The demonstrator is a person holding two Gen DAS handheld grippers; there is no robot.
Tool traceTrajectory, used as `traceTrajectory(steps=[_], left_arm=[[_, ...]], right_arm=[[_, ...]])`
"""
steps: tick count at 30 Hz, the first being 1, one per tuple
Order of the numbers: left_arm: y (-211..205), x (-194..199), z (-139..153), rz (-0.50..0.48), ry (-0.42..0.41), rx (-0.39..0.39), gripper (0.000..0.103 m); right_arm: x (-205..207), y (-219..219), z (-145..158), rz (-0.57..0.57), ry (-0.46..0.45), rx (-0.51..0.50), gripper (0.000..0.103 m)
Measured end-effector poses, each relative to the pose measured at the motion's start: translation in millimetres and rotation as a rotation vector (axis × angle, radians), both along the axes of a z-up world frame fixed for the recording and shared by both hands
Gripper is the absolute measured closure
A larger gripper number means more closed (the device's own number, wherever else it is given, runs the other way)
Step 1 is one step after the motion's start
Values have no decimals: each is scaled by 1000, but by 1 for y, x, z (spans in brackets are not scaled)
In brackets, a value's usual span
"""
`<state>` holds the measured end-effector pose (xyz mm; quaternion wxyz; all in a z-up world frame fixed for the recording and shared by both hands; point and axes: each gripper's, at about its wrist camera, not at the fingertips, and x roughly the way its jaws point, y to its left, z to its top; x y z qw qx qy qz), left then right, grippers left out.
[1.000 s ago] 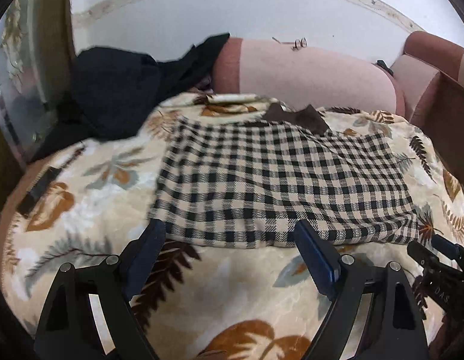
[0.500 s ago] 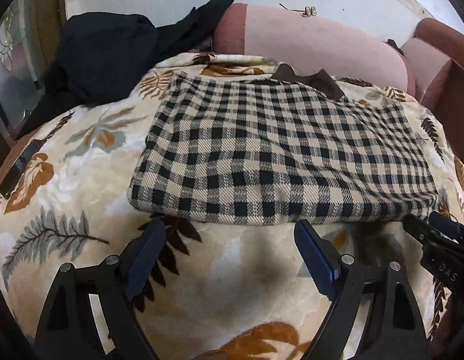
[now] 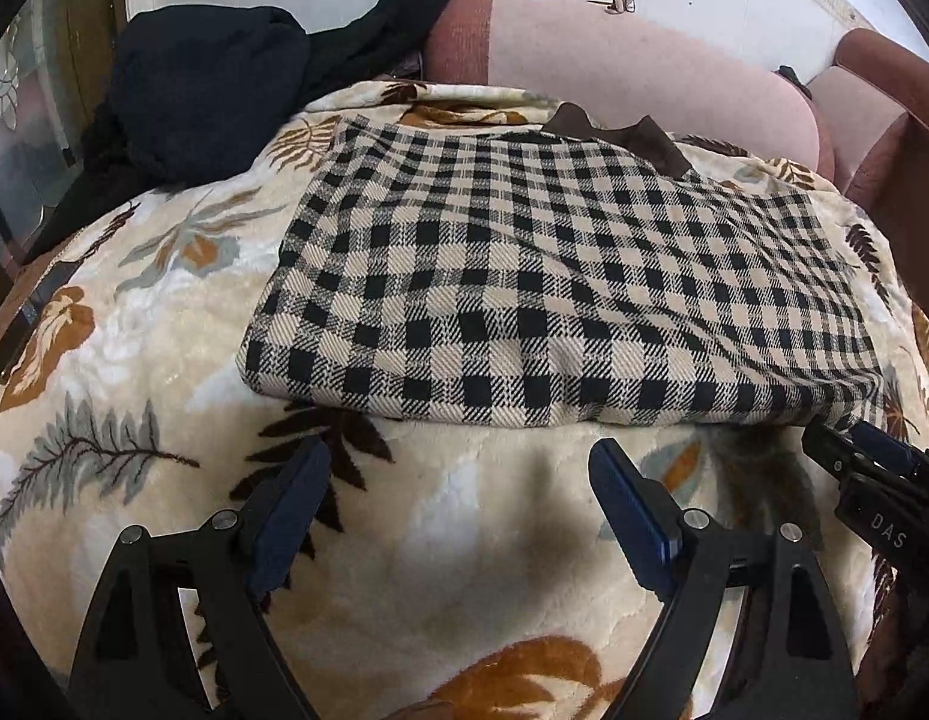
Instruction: Fold large clothes
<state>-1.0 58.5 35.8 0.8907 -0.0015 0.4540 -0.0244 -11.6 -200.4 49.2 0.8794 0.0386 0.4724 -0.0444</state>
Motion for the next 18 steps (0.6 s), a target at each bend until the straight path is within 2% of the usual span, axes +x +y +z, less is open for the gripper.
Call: traceTrajectory(steps=[18], left_arm=[[0, 1, -8, 4, 38, -9, 16]], right_arm=[[-2, -3, -9, -9, 19, 13, 38]])
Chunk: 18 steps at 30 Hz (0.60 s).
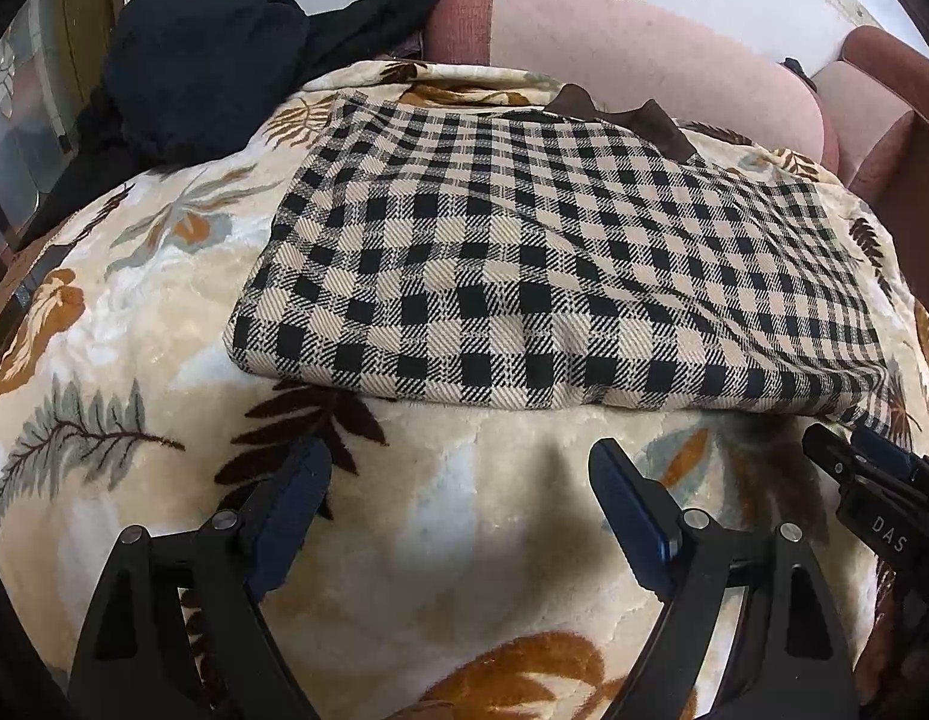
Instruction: Fold large clothes
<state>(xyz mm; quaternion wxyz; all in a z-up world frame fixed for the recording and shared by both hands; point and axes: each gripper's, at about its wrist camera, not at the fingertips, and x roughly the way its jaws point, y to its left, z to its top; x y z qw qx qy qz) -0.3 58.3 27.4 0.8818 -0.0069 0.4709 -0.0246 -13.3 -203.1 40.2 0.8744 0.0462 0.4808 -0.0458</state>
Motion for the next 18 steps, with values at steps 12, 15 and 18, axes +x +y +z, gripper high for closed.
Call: traceTrajectory(steps=[12, 15, 18], left_arm=[[0, 3, -7, 13, 26, 11, 16], [2, 4, -11, 20, 40, 6, 16], [3, 5, -16, 29, 58, 10, 16]], right_arm=[[0, -1, -5, 0, 8, 3, 38], [0, -1, -6, 0, 9, 5, 38], [0, -1, -7, -1, 9, 6, 38]])
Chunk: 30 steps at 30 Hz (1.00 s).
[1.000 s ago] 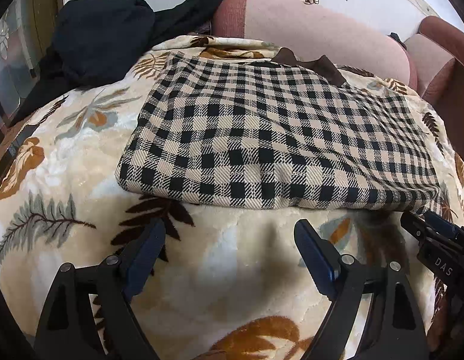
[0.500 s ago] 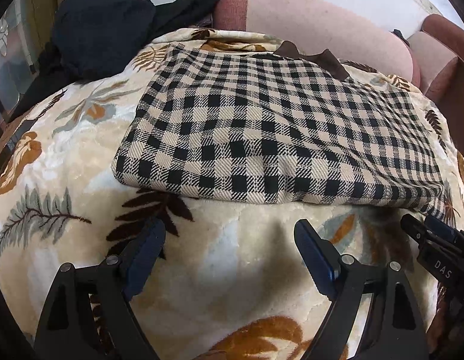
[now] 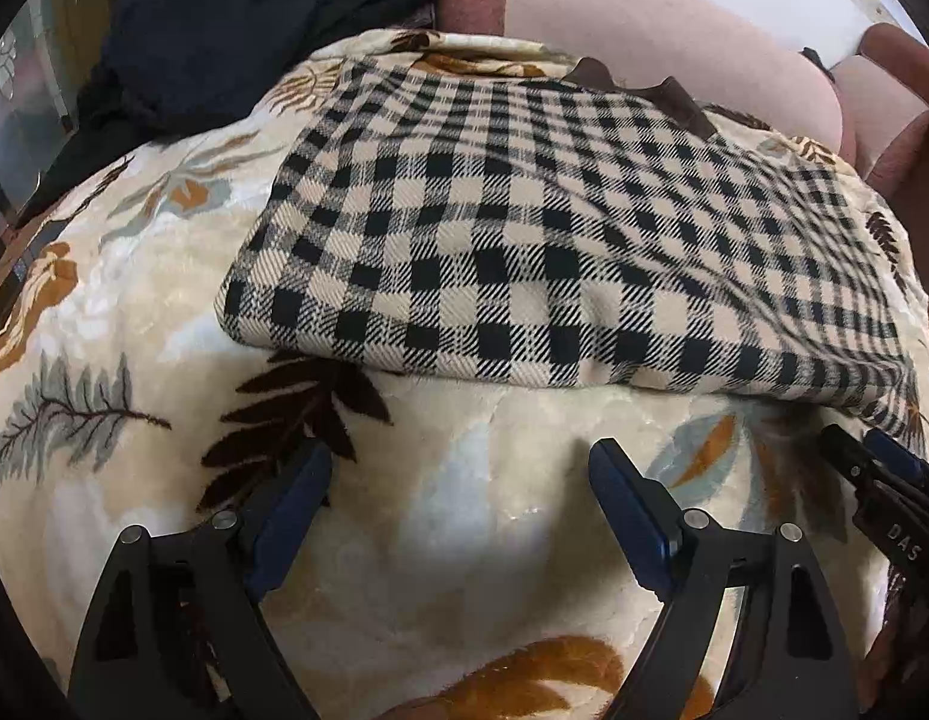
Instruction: Fold large clothes
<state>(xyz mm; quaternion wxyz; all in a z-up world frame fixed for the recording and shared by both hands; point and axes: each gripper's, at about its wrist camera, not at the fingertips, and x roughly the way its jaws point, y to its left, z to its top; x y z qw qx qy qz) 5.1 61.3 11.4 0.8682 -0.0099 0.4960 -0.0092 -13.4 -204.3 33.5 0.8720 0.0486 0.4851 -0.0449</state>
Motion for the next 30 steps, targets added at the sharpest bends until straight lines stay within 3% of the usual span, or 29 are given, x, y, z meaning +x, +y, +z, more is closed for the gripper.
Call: traceTrajectory(steps=[5, 15, 30], left_arm=[[-5, -2, -4, -7, -12, 44, 16], [-3, -4, -8, -19, 15, 11, 11], [-1, -5, -5, -28, 11, 17, 12]], right_arm=[[0, -1, -2, -4, -1, 6, 37], [-5, -6, -1, -20, -5, 18, 37], [-10, -9, 0, -33, 1, 31, 37]])
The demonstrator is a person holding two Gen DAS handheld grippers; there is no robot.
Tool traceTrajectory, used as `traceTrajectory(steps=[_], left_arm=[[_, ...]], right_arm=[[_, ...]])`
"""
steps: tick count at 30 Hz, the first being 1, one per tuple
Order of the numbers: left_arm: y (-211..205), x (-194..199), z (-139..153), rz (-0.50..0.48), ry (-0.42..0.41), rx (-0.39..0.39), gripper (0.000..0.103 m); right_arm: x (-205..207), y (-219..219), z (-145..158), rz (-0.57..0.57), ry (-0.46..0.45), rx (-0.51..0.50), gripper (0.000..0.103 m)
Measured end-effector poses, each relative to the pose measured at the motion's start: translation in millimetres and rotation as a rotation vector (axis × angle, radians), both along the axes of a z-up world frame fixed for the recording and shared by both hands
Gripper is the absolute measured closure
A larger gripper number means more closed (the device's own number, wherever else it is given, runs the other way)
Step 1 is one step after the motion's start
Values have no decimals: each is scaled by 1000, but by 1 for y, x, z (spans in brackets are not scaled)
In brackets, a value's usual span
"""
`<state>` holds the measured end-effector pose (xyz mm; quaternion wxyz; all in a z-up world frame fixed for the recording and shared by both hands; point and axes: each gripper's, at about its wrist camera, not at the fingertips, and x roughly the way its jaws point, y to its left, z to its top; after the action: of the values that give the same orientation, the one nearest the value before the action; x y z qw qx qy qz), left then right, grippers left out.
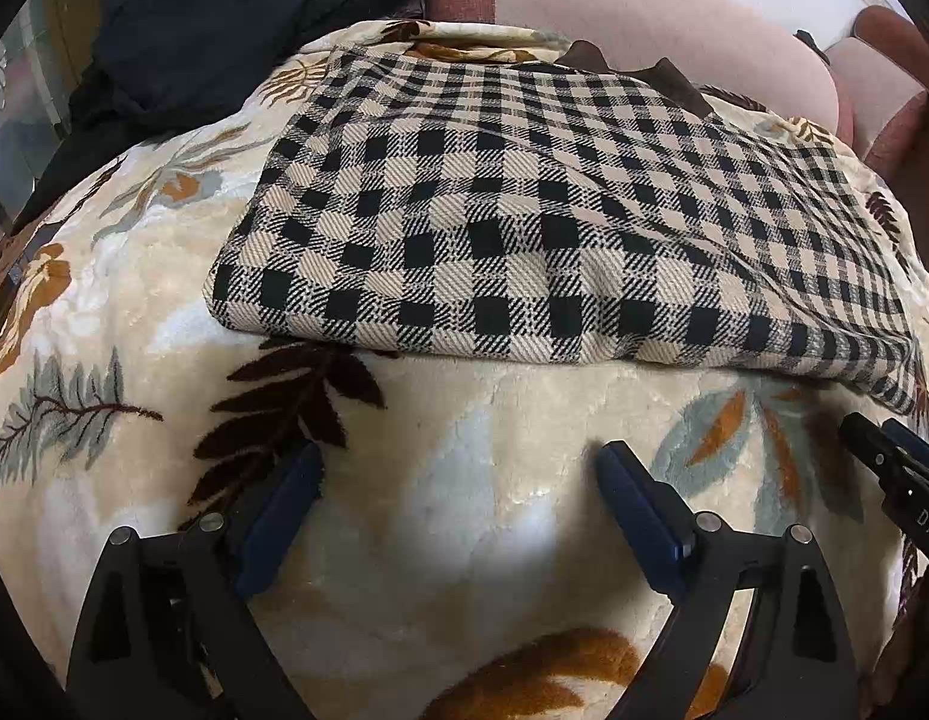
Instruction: Fold large clothes
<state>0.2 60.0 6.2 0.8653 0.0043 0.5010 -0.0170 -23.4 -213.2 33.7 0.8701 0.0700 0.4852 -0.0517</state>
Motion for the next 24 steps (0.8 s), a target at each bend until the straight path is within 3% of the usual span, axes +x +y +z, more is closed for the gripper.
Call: traceTrajectory(steps=[2, 6, 8, 13, 16, 21, 24], left_arm=[[0, -3, 10, -8, -15, -32, 27], [3, 1, 36, -39, -43, -167, 28], [-2, 13, 49, -35, -96, -135, 28], [-1, 44, 51, 4, -126, -100, 27], [15, 47, 50, 52, -126, -131, 28], [42, 45, 55, 101, -149, -147, 28], [57, 43, 58, 125, -154, -144, 27]], right_arm=[[0, -7, 1, -11, -1, 25, 37], [-2, -40, 2, -94, -15, 116, 37], [-3, -61, 2, -154, -28, 160, 37], [1, -98, -5, -213, -64, 350, 35], [8, -104, -6, -209, -81, 422, 28], [14, -109, -12, -227, -110, 629, 27], [8, -107, -15, -226, -116, 687, 27]])
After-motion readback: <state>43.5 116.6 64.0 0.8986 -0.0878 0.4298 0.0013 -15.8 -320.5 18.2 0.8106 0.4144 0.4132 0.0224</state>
